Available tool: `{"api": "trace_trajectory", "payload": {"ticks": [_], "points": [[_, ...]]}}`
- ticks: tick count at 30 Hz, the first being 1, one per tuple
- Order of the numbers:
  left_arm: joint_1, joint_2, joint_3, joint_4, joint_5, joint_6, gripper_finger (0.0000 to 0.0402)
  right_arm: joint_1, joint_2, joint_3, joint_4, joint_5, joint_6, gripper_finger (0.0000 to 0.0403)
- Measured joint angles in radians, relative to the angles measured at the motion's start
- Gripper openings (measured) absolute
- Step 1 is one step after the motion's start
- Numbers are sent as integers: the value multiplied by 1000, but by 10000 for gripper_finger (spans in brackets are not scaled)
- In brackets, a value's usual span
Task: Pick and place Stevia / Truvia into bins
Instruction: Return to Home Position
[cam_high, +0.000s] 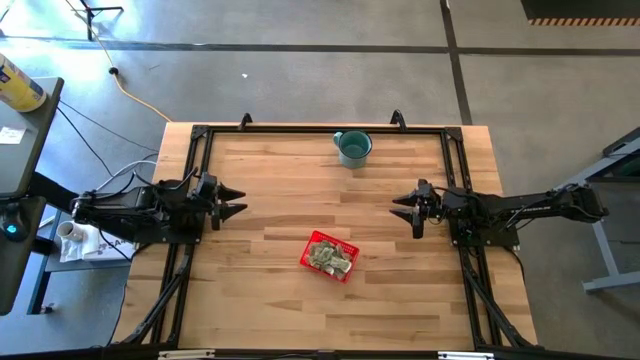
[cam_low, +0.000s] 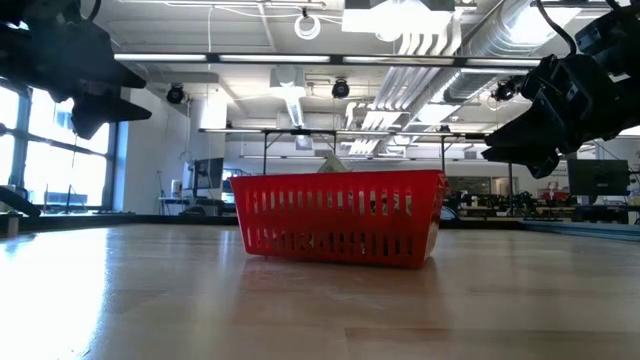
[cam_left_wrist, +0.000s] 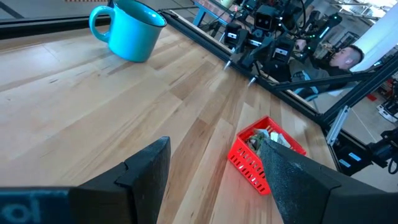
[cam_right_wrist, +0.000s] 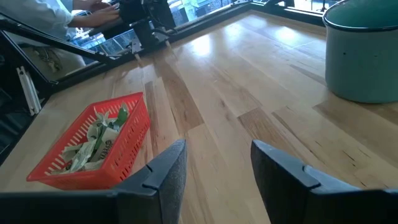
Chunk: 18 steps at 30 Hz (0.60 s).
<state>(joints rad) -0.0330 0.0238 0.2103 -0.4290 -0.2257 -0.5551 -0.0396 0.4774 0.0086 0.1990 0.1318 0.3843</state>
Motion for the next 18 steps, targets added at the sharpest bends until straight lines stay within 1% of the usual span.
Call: {"api": "trace_trajectory", "payload": {"ticks": [9,18], "points": [[0,0,0,0,0,0,282,0,0,0,0,0,0,175],[0,0,0,0,0,0,282,0,0,0,0,0,0,168]]}}
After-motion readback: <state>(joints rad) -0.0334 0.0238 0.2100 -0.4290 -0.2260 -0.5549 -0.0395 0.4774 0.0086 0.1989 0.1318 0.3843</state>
